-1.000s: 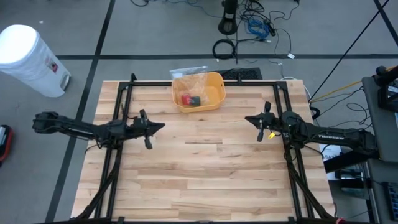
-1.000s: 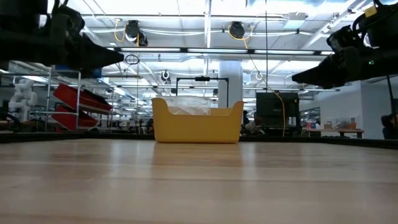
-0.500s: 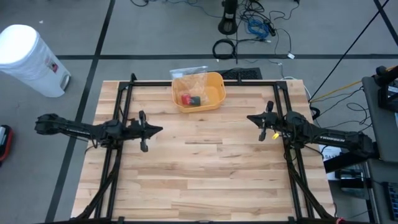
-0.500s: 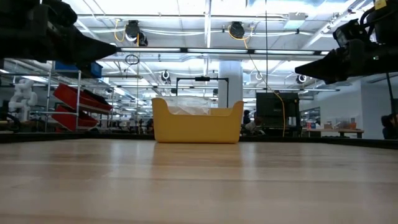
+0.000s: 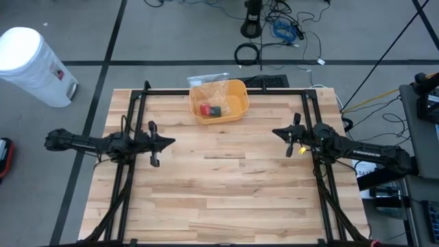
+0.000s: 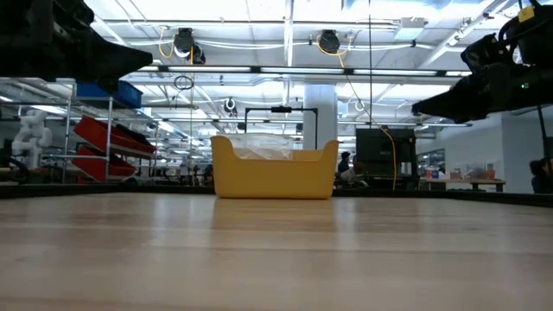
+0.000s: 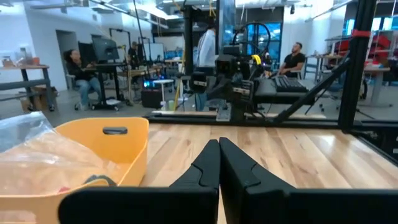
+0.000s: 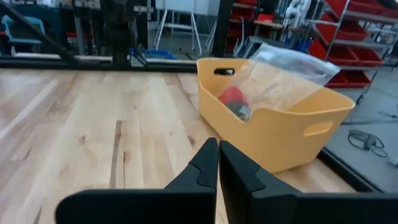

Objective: Roll bandage
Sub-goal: Return to Home Position

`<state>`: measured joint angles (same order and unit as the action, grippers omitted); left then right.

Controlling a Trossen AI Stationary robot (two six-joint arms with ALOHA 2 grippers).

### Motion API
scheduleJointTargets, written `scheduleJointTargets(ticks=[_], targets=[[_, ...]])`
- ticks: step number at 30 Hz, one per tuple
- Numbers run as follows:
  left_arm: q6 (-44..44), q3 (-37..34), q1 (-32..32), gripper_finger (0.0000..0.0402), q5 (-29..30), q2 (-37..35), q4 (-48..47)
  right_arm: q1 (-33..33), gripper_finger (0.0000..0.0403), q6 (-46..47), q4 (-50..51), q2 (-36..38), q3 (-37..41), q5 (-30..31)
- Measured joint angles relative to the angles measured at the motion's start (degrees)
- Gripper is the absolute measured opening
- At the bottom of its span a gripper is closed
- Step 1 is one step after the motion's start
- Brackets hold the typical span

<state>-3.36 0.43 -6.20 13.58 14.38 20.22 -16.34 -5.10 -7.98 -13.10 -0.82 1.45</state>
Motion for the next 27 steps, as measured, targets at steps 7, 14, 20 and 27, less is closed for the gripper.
scheduleJointTargets(ticks=[7, 14, 20, 27], targets=[[-0.2, 0.0, 0.0, 0.0, 0.0, -8.1, -8.1, 0.0, 0.0, -0.2, 0.0, 0.1, 0.0, 0.0], [-0.6, 0.0, 0.0, 0.0, 0.2, -14.4, -14.7, 0.0, 0.0, -0.3, -0.9, 1.8, 0.0, 0.0], [-0.4, 0.0, 0.0, 0.0, 2.0, -14.3, -16.8, 0.0, 0.0, 1.1, -0.3, 5.6, 0.0, -0.6], [-0.1, 0.0, 0.0, 0.0, 2.1, -14.3, -16.5, 0.0, 0.0, 2.6, 4.4, 10.2, -0.1, -3.4]])
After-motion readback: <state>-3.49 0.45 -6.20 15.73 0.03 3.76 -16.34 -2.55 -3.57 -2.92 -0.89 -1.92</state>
